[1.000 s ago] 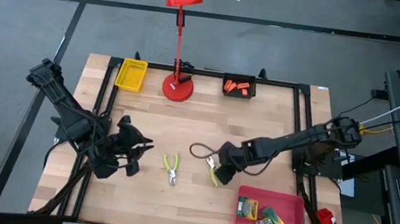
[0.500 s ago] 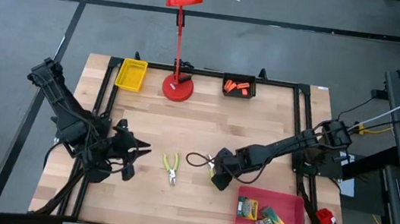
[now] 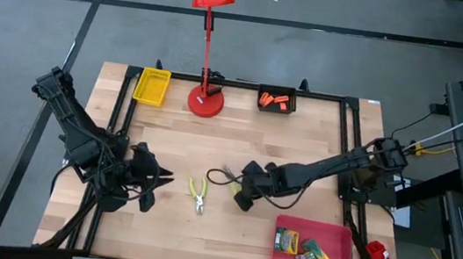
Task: Pick & Place School Supplies
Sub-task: Put the green hole punch into the yellow bin
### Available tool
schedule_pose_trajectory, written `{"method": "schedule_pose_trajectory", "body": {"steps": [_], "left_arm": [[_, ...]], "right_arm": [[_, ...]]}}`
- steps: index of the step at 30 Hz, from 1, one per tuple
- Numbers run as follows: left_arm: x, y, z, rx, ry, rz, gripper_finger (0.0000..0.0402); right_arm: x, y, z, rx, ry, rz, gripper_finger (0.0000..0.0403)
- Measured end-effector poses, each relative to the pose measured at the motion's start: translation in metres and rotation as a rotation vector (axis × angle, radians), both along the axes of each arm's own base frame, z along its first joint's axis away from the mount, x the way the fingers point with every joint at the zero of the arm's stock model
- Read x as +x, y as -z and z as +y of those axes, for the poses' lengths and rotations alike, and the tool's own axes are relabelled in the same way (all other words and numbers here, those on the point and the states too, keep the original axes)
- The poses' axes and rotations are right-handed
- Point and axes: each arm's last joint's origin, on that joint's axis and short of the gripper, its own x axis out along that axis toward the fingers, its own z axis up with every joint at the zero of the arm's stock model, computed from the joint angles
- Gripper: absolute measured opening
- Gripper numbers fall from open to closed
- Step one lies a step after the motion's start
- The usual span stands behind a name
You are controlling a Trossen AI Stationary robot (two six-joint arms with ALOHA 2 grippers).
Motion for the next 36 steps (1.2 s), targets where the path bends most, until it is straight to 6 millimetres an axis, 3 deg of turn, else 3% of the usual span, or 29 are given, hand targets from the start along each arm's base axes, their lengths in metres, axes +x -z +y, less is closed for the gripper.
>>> {"method": "schedule_pose_trajectory", "body": {"steps": [8, 12, 16, 19, 22, 24, 29, 36], "left_arm": [[0.007, 0.01, -0.011, 0.027, -0.034, -0.011, 0.0074], [0.015, 0.005, -0.013, 0.092, -0.192, -0.233, 0.0074], [0.016, -0.003, -0.006, 0.065, -0.215, -0.353, 0.0074], [0.022, -0.009, 0.002, -0.004, -0.041, -0.426, 0.0074], [0.034, -0.016, 0.018, -0.08, 0.195, -0.681, 0.0074], [0.039, -0.018, 0.032, -0.083, 0.235, -0.816, 0.0075], [0.056, -0.013, 0.051, -0.048, 0.218, -0.802, 0.0075], [0.068, -0.026, 0.07, -0.027, 0.207, -0.842, 0.0106]], "right_arm": [[0.011, -0.123, -0.027, -0.299, 0.0, -0.336, 0.0034], [0.009, -0.165, -0.04, -0.343, -0.117, -0.449, 0.0034], [0.004, -0.189, -0.049, -0.279, -0.219, -0.585, 0.0034], [0.001, -0.2, -0.052, -0.233, -0.279, -0.666, 0.0034], [0.003, -0.202, -0.054, -0.198, -0.317, -0.696, 0.0034], [0.004, -0.203, -0.055, -0.185, -0.328, -0.712, 0.0034], [0.004, -0.212, -0.051, -0.172, -0.328, -0.754, 0.0034], [0.001, -0.237, -0.048, -0.22, -0.323, -0.827, 0.0034]]}}
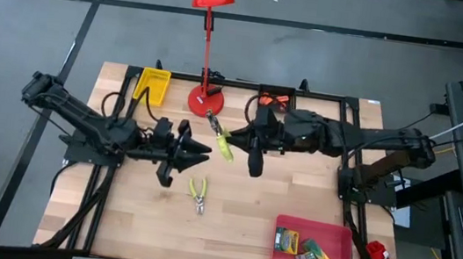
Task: Pick & Place School Supplies
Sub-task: Put the green hole punch into the yellow bin
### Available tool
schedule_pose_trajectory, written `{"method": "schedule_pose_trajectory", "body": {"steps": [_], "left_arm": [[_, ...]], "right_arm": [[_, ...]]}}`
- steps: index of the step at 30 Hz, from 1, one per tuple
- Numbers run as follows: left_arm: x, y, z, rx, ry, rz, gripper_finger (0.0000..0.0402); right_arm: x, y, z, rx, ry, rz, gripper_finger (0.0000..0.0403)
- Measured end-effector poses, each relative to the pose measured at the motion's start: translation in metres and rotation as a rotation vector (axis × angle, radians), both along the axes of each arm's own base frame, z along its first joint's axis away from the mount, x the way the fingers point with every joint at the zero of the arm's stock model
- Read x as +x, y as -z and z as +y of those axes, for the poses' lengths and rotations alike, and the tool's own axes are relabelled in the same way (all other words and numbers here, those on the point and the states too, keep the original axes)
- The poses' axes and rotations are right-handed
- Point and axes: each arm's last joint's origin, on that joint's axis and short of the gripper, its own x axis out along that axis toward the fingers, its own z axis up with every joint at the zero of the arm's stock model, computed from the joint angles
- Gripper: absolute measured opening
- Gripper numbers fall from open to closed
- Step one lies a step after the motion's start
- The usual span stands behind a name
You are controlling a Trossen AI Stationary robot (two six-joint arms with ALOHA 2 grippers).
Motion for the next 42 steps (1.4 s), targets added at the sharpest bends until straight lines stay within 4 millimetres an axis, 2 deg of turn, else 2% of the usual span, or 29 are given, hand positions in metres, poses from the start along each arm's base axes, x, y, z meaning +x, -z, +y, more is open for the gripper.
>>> {"method": "schedule_pose_trajectory", "body": {"steps": [3, 9, 15, 28, 38, 42], "left_arm": [[0.002, -0.007, 0.006, 0.002, 0.016, -0.023, 0.0126], [0.012, -0.011, 0.012, 0.009, 0.043, -0.03, 0.0155], [0.02, -0.013, 0.012, 0.018, 0.08, -0.053, 0.0166], [0.02, -0.016, 0.012, 0.021, 0.058, -0.06, 0.0152], [0.02, -0.017, 0.012, 0.014, 0.043, -0.069, 0.0143], [0.019, -0.018, 0.013, 0.013, 0.032, -0.072, 0.0118]], "right_arm": [[-0.001, -0.007, 0.0, -0.01, 0.002, -0.034, 0.0034], [0.008, -0.004, -0.001, -0.017, 0.004, -0.066, 0.0034], [0.017, 0.003, 0.0, -0.034, 0.005, -0.061, 0.0034], [0.019, 0.0, -0.001, -0.044, 0.02, -0.095, 0.0034], [0.03, 0.008, 0.001, -0.043, 0.02, -0.103, 0.0034], [0.031, 0.008, 0.001, -0.042, 0.02, -0.111, 0.0034]]}}
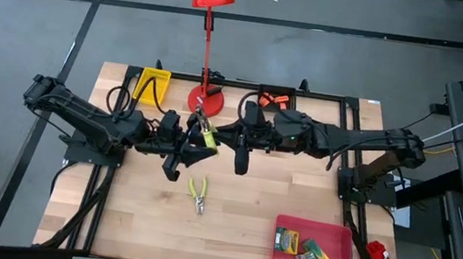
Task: Pick & Place School Supplies
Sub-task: Put the green hole punch into the yellow bin
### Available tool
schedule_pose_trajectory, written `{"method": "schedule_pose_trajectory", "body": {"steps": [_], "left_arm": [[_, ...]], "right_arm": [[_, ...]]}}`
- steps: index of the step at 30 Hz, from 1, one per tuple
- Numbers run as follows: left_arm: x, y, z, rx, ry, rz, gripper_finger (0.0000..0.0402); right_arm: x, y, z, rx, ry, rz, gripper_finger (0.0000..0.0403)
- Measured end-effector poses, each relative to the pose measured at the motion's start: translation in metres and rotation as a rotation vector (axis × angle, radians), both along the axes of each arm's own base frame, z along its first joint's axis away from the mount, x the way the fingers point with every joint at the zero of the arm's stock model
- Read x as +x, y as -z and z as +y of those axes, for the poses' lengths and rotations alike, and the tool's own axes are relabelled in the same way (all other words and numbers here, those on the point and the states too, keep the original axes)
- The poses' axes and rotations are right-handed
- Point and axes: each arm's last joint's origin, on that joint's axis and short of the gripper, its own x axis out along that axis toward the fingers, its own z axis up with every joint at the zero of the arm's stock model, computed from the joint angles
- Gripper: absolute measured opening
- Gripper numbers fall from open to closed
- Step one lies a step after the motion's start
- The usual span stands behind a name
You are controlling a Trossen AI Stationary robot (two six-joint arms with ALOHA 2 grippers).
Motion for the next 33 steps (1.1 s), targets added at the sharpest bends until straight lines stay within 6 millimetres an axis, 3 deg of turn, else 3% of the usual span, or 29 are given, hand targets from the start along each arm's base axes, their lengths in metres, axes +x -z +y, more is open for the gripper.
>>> {"method": "schedule_pose_trajectory", "body": {"steps": [5, 10, 17, 20, 24, 27, 33], "left_arm": [[0.0, 0.0, 0.0, 0.015, -0.011, -0.002, 0.0038], [-0.001, -0.002, 0.0, 0.021, -0.026, -0.016, 0.0038], [-0.002, 0.002, -0.009, 0.036, 0.001, 0.016, 0.0038], [-0.003, 0.002, -0.012, 0.031, -0.008, 0.03, 0.0038], [-0.005, 0.005, -0.019, 0.048, -0.071, 0.073, 0.0038], [-0.007, 0.015, -0.022, 0.089, -0.141, 0.178, 0.0038], [-0.026, 0.002, -0.005, 0.089, -0.335, 0.203, 0.0038]], "right_arm": [[0.0, -0.001, 0.0, -0.002, 0.003, -0.01, 0.0034], [0.0, -0.005, 0.0, -0.003, -0.013, -0.043, 0.0036], [-0.002, -0.015, 0.002, 0.033, -0.03, -0.141, 0.0125], [-0.002, -0.019, 0.0, 0.031, -0.006, -0.177, 0.0143], [-0.004, -0.022, -0.008, 0.003, 0.038, -0.186, 0.0145], [-0.019, -0.04, -0.014, 0.007, 0.059, -0.244, 0.0139], [-0.041, -0.039, -0.009, -0.011, 0.038, -0.1, 0.0124]]}}
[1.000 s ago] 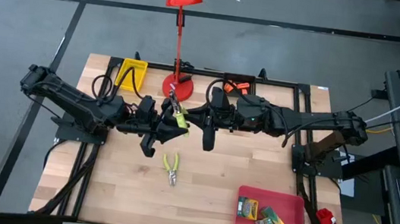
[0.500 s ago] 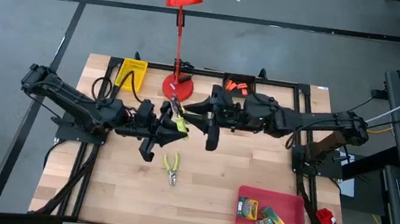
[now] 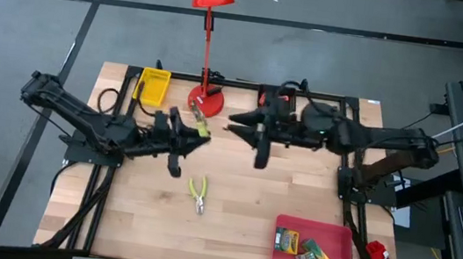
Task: Pick & Place School Supplies
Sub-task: Put the green hole punch into the yellow bin
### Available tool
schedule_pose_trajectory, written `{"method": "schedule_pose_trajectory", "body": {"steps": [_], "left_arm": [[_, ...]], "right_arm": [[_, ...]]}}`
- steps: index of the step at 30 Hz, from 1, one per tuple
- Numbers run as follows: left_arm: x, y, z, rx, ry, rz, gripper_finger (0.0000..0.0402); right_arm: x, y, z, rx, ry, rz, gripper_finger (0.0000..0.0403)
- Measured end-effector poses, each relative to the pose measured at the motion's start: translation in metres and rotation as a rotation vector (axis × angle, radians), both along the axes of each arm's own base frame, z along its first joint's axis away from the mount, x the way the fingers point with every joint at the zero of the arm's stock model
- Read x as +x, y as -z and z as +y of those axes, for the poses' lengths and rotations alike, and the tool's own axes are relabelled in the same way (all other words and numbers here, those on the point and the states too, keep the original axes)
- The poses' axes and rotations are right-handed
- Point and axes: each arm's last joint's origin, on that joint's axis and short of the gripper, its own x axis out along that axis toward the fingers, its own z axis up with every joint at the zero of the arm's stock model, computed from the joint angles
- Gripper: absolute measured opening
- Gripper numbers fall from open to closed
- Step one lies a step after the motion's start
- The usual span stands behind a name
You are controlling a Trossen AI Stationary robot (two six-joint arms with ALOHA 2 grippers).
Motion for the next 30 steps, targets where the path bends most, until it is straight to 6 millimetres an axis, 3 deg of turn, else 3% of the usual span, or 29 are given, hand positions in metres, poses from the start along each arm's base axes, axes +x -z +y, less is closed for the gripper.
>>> {"method": "schedule_pose_trajectory", "body": {"steps": [4, 6, 12, 17, 22, 24, 27, 30], "left_arm": [[-0.026, -0.011, 0.021, 0.02, -0.246, 0.058, 0.0038], [-0.041, -0.006, 0.033, 0.019, -0.414, 0.15, 0.0038], [-0.073, 0.031, 0.073, -0.161, -0.663, 0.371, 0.0038], [-0.071, 0.073, 0.104, -0.359, -0.83, 0.588, 0.0038], [-0.069, 0.102, 0.148, -0.511, -0.924, 0.593, 0.0038], [-0.072, 0.115, 0.169, -0.598, -0.906, 0.518, 0.0038], [-0.084, 0.136, 0.195, -0.698, -0.877, 0.429, 0.0038], [-0.101, 0.148, 0.211, -0.747, -0.922, 0.456, 0.0038]], "right_arm": [[-0.02, -0.005, 0.011, 0.001, 0.022, 0.059, 0.0117], [-0.023, 0.001, 0.02, 0.004, 0.021, 0.116, 0.0114], [-0.036, 0.001, 0.043, 0.005, 0.069, 0.143, 0.0112], [-0.041, 0.001, 0.053, 0.009, 0.106, 0.137, 0.0112], [-0.048, -0.003, 0.058, 0.023, 0.11, 0.121, 0.0112], [-0.053, -0.006, 0.06, 0.033, 0.105, 0.112, 0.0112], [-0.06, -0.01, 0.064, 0.041, 0.112, 0.097, 0.0112], [-0.068, -0.013, 0.07, 0.044, 0.132, 0.08, 0.0112]]}}
